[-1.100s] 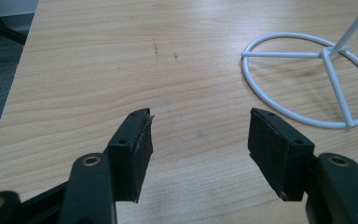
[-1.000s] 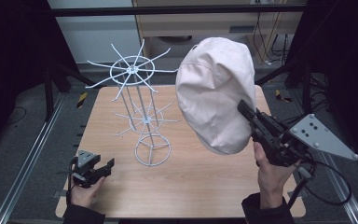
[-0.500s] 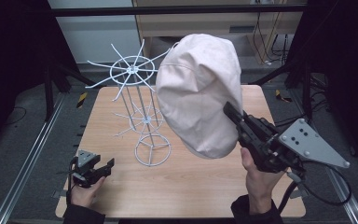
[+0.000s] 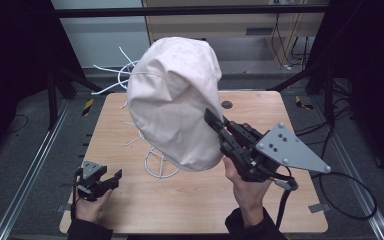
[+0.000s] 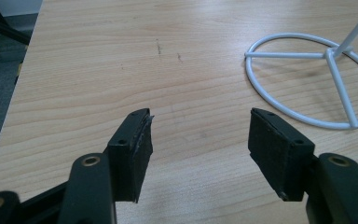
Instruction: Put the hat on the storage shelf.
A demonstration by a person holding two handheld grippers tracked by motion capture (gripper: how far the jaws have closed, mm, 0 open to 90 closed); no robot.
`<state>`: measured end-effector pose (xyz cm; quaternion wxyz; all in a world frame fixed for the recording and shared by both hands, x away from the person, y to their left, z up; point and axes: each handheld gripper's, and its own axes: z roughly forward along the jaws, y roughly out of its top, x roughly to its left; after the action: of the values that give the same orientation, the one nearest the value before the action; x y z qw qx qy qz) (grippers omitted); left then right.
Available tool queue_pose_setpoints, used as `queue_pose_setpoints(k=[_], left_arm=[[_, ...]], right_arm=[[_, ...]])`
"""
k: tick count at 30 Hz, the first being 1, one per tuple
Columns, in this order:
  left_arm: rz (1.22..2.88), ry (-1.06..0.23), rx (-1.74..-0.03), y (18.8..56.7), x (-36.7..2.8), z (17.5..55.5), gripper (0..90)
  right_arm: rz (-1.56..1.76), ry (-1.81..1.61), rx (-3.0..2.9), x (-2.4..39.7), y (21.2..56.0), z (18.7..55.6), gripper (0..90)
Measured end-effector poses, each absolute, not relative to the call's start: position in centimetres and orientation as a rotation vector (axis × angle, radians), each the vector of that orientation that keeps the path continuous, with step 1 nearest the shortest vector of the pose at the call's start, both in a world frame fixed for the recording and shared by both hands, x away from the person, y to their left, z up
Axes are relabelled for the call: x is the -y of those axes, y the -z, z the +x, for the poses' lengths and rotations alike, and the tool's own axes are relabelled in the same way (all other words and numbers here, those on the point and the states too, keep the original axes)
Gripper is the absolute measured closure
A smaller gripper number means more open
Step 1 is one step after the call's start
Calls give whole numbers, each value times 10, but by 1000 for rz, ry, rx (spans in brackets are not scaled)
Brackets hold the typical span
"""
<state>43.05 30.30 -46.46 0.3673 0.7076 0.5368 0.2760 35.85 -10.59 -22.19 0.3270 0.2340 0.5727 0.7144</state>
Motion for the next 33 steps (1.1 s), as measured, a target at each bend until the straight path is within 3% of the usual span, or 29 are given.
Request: queue_pose_setpoints(k=[10, 33], left_arm=[[1817, -707, -1384, 465, -304, 431, 393], [1821, -707, -1384, 466, -303, 431, 392]], right_arm=[[617, -1793, -1605, 88, 240, 368, 888], [669, -1704, -1789, 92, 269, 384, 871]])
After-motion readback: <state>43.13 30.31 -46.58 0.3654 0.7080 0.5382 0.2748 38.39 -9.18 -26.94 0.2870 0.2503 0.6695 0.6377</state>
